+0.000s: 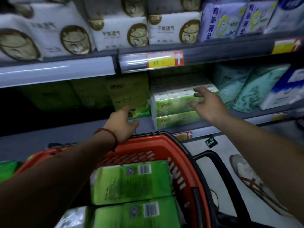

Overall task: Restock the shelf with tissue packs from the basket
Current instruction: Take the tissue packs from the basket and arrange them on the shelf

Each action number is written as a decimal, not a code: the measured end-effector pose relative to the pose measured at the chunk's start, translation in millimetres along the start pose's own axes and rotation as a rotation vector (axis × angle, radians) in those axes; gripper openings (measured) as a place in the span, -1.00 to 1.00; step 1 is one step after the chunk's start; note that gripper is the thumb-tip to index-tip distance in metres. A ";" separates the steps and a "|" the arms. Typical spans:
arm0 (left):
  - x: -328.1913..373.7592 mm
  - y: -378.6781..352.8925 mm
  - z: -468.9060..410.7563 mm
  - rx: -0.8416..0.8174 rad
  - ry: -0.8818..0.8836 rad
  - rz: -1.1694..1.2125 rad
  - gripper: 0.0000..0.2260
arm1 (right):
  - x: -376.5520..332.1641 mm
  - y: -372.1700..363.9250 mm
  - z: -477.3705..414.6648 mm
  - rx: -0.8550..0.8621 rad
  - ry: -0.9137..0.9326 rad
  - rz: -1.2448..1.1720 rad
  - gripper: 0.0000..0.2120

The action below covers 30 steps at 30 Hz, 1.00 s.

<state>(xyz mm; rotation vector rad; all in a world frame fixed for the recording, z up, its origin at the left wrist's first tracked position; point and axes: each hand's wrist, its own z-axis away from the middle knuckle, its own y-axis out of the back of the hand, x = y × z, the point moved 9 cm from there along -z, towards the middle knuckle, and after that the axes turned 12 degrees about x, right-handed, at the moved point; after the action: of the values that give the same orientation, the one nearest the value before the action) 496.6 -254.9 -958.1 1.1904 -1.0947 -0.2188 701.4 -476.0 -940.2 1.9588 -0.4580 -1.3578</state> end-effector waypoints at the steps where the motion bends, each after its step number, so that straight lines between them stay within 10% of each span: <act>1: -3.0 13.4 6.7 0.010 -0.018 -0.016 -0.50 | -13.5 -3.2 8.4 -0.031 0.030 0.010 -0.43; 18: -130.4 168.3 173.7 -0.015 0.040 -0.089 -0.39 | -243.6 -77.1 250.0 -0.482 0.559 -0.006 -0.31; 26: -206.7 89.9 245.6 -0.514 -0.078 -0.540 -0.03 | -220.1 -158.1 351.2 -0.829 0.633 0.221 -0.04; 30: -215.7 70.9 248.1 -0.448 -0.208 -0.847 -0.18 | -191.2 -176.8 370.6 -0.812 0.746 0.443 0.12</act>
<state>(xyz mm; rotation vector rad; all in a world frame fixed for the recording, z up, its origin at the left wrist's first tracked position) 168.9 -241.4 -1032.3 1.1688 -0.6012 -1.1971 270.1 -359.6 -1014.8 1.3987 0.0422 -0.3566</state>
